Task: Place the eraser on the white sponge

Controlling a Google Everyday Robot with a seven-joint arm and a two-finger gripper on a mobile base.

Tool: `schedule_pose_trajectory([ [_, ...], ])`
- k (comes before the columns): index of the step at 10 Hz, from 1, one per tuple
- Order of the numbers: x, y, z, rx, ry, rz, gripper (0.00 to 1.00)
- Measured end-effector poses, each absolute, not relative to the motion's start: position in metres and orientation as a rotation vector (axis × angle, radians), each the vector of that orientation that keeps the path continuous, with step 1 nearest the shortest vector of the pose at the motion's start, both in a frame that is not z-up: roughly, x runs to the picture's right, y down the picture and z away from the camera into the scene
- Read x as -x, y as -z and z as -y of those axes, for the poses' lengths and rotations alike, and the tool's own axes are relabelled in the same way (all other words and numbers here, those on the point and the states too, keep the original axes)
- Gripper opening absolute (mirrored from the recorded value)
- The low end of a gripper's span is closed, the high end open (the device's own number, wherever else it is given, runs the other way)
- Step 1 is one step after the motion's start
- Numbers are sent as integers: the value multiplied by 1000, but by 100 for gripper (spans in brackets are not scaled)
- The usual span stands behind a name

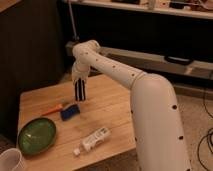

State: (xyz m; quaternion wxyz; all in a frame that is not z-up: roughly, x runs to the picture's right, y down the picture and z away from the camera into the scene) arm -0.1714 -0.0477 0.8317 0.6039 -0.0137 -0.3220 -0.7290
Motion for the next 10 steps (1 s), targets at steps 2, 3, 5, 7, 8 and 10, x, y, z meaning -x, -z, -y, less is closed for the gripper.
schedule_pose_trajectory([
  [2, 180, -825, 32, 12, 1742, 764, 0],
  [3, 184, -826, 14, -1, 1773, 769, 0],
  [5, 185, -833, -12, -10, 1807, 766, 0],
  [7, 191, -834, -32, -8, 1830, 786, 0],
  [8, 198, -835, -35, -11, 1842, 799, 0],
  [10, 211, -834, -39, -14, 1869, 822, 0],
])
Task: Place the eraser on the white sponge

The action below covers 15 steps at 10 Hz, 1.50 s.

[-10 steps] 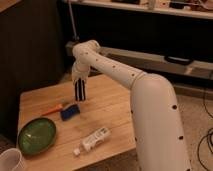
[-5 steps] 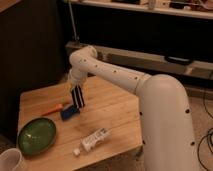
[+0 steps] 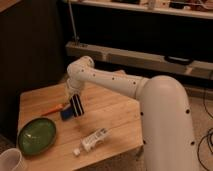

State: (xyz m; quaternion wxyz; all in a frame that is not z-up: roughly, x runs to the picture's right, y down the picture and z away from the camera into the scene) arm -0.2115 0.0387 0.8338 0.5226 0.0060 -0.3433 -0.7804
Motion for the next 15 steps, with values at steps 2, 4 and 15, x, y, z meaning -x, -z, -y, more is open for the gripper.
schedule_pose_trajectory([
  [2, 218, -836, -43, -8, 1883, 838, 0],
  [4, 222, -845, -53, 10, 1908, 836, 0],
  [15, 227, -870, -73, 78, 1943, 859, 24],
])
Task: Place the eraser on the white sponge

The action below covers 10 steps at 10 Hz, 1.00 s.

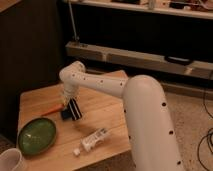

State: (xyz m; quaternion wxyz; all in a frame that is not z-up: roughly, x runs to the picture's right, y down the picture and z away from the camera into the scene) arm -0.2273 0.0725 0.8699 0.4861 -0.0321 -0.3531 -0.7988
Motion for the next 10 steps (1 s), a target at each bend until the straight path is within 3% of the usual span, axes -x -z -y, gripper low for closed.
schedule_pose_trajectory([
  [1, 229, -871, -74, 89, 1944, 866, 39],
  [5, 235, -874, -76, 100, 1941, 880, 77],
  [10, 234, -875, -71, 94, 1937, 881, 80],
])
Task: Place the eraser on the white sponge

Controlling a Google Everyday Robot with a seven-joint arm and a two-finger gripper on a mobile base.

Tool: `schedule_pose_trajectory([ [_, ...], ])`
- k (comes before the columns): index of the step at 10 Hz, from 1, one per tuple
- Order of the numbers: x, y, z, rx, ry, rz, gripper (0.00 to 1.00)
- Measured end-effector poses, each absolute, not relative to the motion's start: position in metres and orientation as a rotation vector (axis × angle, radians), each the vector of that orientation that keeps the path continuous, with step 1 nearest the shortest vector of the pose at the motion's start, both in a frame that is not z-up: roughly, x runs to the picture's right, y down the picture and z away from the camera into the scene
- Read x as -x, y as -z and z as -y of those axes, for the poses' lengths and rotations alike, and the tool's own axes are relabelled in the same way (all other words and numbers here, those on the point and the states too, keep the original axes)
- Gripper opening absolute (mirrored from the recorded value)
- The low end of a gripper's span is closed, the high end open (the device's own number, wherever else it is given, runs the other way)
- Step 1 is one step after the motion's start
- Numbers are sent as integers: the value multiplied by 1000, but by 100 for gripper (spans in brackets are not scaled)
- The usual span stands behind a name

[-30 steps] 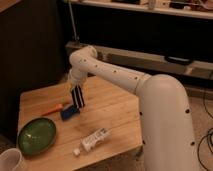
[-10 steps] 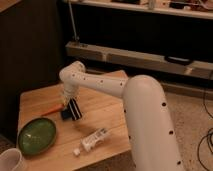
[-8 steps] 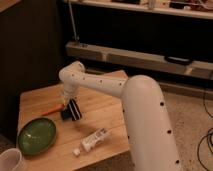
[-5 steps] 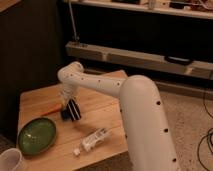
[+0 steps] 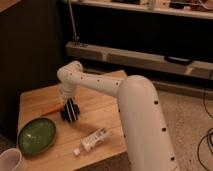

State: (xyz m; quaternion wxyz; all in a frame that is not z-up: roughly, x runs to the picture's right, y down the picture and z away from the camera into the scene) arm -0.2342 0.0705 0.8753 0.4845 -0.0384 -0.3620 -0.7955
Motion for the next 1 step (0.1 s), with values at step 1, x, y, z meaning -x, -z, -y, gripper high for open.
schedule_pose_trajectory([
  [1, 232, -875, -68, 91, 1935, 876, 80],
])
